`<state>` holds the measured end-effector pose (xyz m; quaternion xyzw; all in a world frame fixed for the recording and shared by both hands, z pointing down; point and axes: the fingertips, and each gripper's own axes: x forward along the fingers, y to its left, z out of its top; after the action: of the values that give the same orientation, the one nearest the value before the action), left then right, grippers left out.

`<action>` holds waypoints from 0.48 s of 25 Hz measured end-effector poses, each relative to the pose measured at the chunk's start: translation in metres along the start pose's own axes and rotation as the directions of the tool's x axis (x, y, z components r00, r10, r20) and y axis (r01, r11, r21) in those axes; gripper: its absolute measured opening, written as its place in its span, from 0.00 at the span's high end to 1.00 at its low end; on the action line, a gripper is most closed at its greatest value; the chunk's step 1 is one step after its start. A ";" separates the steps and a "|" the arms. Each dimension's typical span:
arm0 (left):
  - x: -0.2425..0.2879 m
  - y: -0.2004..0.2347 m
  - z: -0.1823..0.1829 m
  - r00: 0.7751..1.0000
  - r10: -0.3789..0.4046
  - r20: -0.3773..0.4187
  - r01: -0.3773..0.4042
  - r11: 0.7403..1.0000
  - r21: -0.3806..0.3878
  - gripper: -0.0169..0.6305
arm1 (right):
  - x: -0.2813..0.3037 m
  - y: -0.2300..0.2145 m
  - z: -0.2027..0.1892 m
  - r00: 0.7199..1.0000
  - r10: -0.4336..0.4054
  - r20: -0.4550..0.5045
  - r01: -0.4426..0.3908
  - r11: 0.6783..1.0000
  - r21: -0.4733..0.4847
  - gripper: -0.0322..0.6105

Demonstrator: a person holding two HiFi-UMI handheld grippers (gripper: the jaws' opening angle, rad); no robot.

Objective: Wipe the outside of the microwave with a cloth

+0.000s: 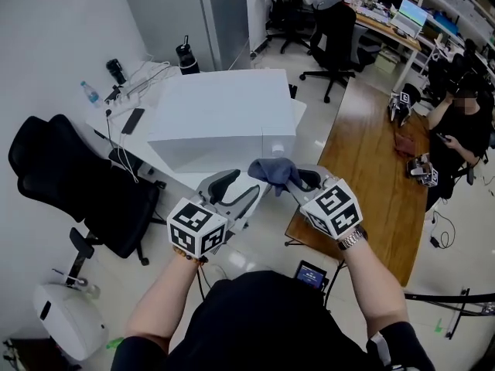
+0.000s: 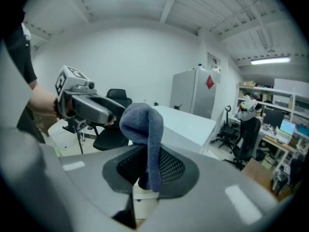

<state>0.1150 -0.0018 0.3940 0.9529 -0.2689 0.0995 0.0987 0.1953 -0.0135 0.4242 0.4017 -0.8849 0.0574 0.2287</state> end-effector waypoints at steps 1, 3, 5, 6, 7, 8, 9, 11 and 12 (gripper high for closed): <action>-0.001 -0.002 0.000 1.000 -0.011 0.002 0.011 1.000 0.001 0.61 | -0.003 0.009 0.005 0.999 0.038 0.013 -0.038 0.999 -0.028 0.85; -0.004 -0.006 -0.001 0.999 -0.033 0.005 0.033 0.999 0.006 0.56 | -0.007 0.026 0.013 0.993 0.110 0.032 -0.107 0.991 -0.084 0.85; -0.007 -0.012 -0.002 0.998 -0.058 0.008 0.057 0.998 0.015 0.55 | -0.011 0.041 0.019 0.984 0.173 0.043 -0.167 0.978 -0.129 0.85; -0.008 -0.016 -0.003 0.998 -0.069 0.007 0.069 0.997 0.021 0.54 | -0.012 0.048 0.021 0.978 0.201 0.047 -0.193 0.970 -0.146 0.85; -0.010 -0.019 -0.004 0.997 -0.080 0.006 0.080 0.996 0.026 0.54 | -0.013 0.054 0.023 0.972 0.228 0.050 -0.217 0.963 -0.162 0.85; -0.011 -0.022 -0.005 0.996 -0.090 0.002 0.090 0.995 0.032 0.54 | -0.013 0.061 0.025 0.966 0.251 0.053 -0.239 0.955 -0.177 0.85; -0.012 -0.024 -0.006 0.995 -0.097 -0.002 0.097 0.995 0.037 0.55 | -0.012 0.067 0.028 0.961 0.271 0.054 -0.256 0.947 -0.192 0.85; -0.015 -0.027 -0.008 0.995 -0.097 -0.008 0.097 0.994 0.045 0.56 | -0.010 0.076 0.033 0.954 0.296 0.053 -0.278 0.935 -0.219 0.85; -0.018 -0.027 -0.008 0.996 -0.089 -0.007 0.089 0.995 0.048 0.58 | -0.009 0.080 0.035 0.952 0.303 0.052 -0.284 0.930 -0.232 0.85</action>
<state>0.1133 0.0311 0.3939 0.9659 -0.2233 0.1038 0.0805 0.1293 0.0365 0.3952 0.2390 -0.9449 -0.0258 0.2220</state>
